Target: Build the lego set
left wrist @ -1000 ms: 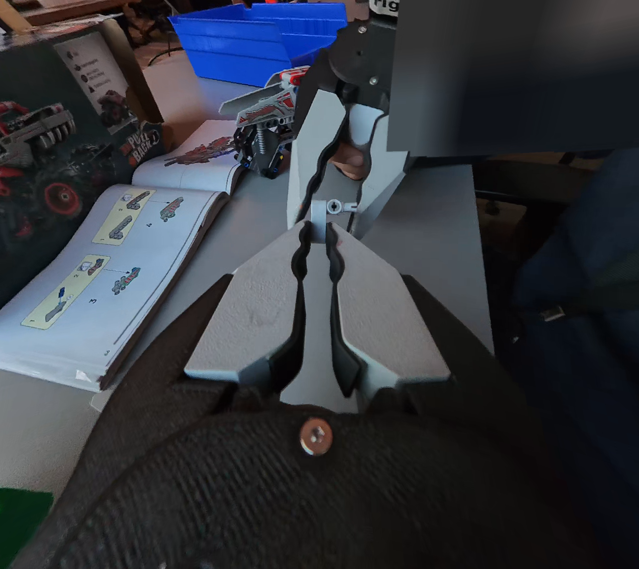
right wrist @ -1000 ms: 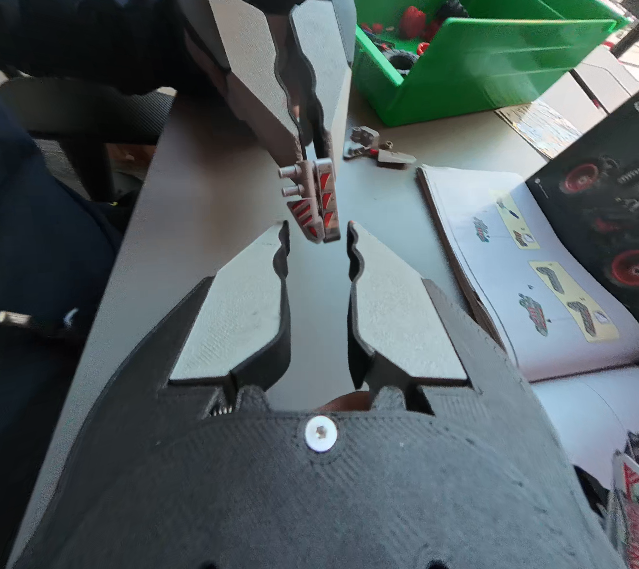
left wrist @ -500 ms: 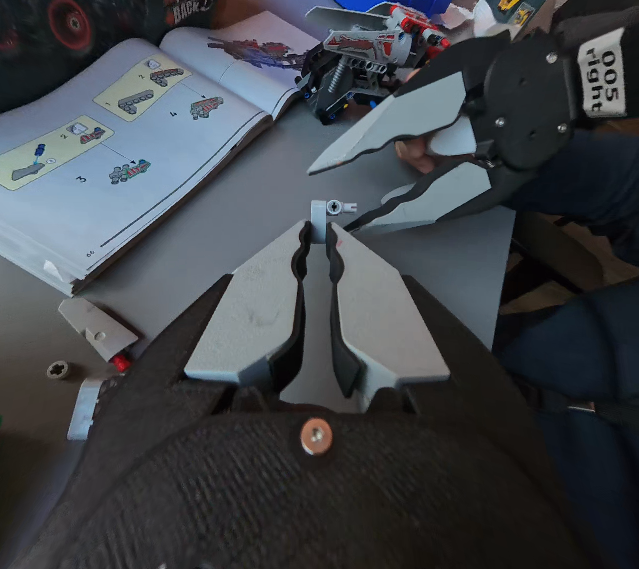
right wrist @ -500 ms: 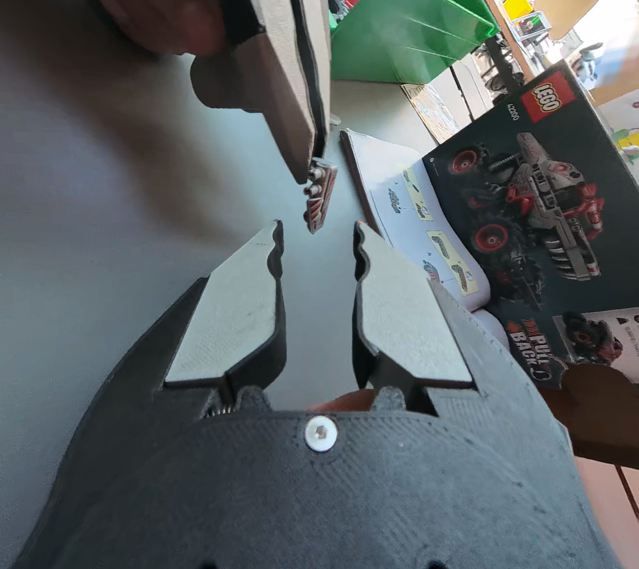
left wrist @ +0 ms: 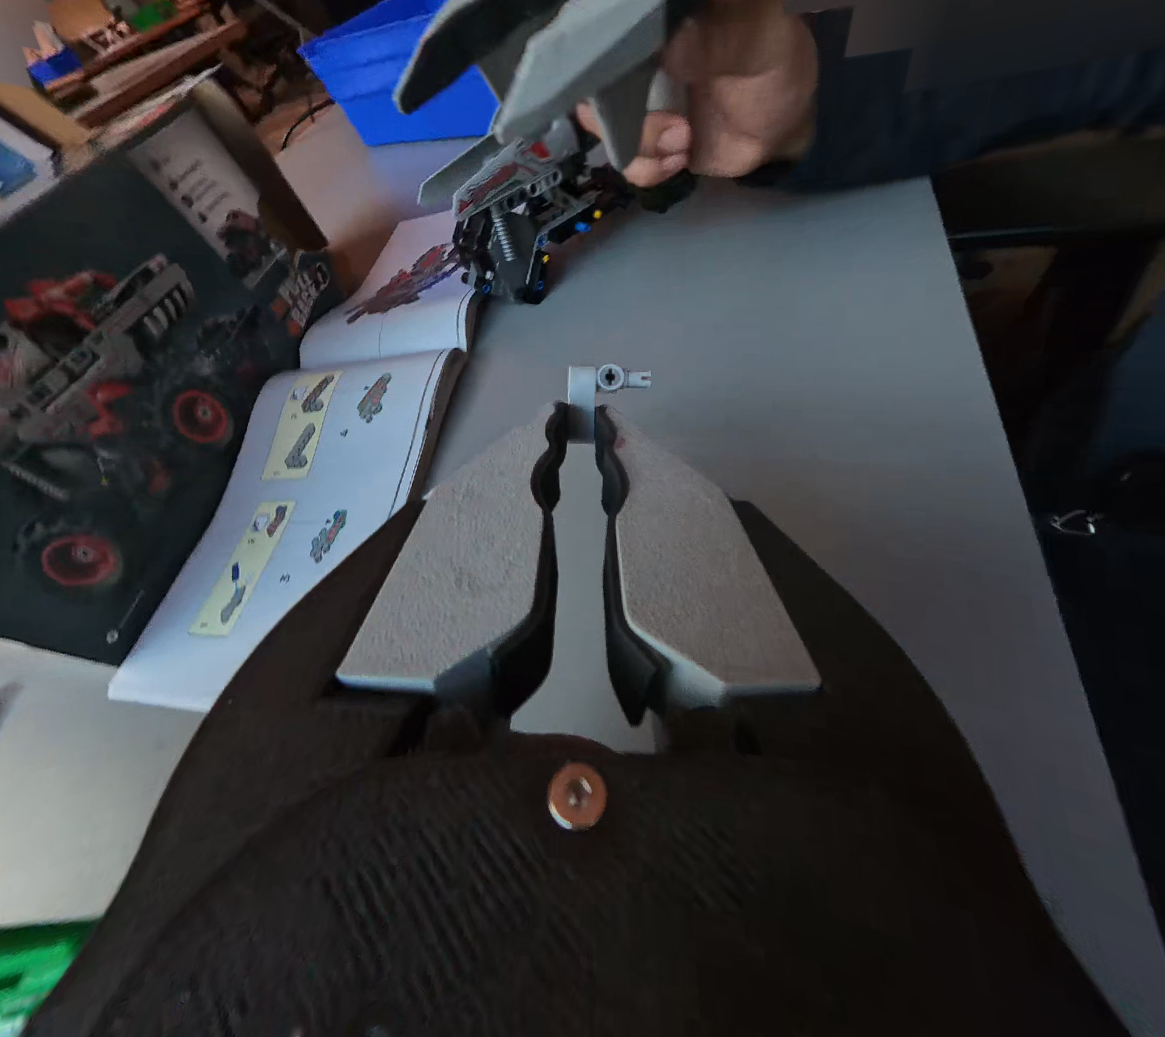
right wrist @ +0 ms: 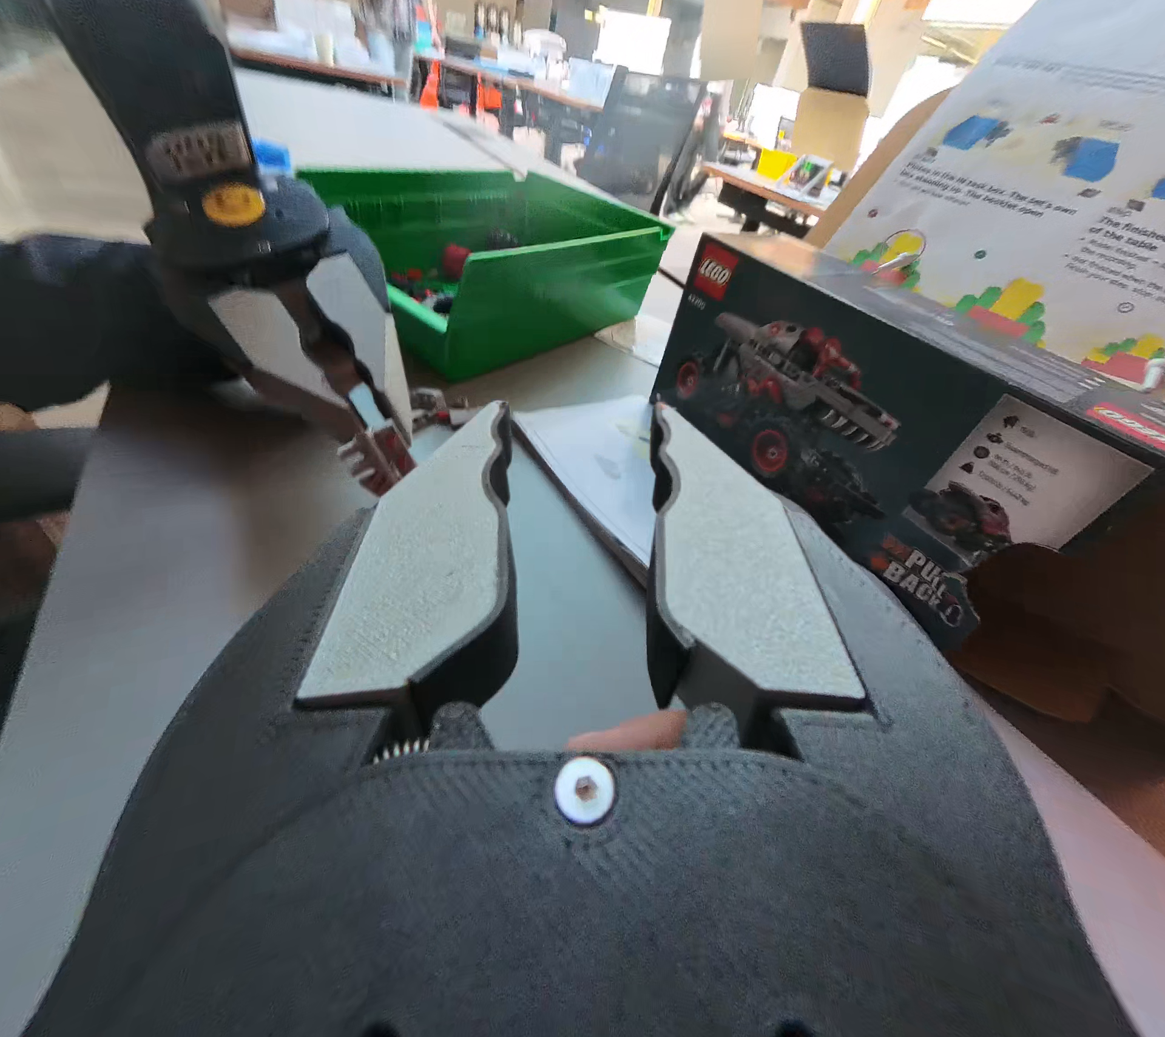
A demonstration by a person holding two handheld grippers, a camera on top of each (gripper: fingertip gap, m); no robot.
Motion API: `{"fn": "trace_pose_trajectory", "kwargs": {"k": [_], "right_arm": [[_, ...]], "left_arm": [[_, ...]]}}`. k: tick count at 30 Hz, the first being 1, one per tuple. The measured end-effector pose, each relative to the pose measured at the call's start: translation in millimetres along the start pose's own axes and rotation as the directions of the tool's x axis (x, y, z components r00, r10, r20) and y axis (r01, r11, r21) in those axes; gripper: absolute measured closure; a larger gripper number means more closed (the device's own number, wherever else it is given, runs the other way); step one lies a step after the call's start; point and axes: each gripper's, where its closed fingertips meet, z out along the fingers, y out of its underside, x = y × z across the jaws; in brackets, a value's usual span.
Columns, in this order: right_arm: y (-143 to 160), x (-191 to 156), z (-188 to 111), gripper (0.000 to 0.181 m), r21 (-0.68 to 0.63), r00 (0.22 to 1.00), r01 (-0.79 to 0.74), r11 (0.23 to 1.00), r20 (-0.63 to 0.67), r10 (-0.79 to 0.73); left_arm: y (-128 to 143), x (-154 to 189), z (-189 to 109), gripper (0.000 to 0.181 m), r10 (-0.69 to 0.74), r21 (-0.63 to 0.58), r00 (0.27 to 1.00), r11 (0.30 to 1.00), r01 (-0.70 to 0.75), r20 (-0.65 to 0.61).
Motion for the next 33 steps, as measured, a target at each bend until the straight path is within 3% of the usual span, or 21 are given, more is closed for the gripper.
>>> {"fn": "trace_pose_trajectory", "kwargs": {"k": [4,8,14,19,27,33], "right_arm": [[-12,1,-9,0.139,0.061,0.996,-0.071,0.996,0.058,0.068],[-2,-22,-2,0.143,0.001,0.980,-0.055,0.999,0.190,0.053],[24,-53,11,0.142,-0.119,0.946,-0.028,0.992,0.316,0.065],[22,-65,7,0.141,-0.125,0.897,-0.101,0.987,0.418,0.144],[27,-82,4,0.136,-0.137,0.876,-0.008,0.991,0.477,0.073],[35,-93,9,0.164,-0.112,0.884,0.145,0.983,0.461,-0.078]], "left_arm": [[-10,17,4,0.176,0.054,0.078,0.989,0.996,-0.044,-0.136],[-20,25,2,0.176,-0.015,0.139,0.963,0.989,0.054,-0.269],[-32,17,-2,0.175,0.059,0.258,0.987,0.966,-0.018,-0.152],[-35,5,-4,0.175,0.116,0.306,0.992,0.947,-0.094,-0.053],[-38,10,-4,0.176,0.143,0.336,0.988,0.935,-0.117,-0.053],[-39,13,0,0.173,0.155,0.324,0.987,0.937,-0.134,-0.042]]}}
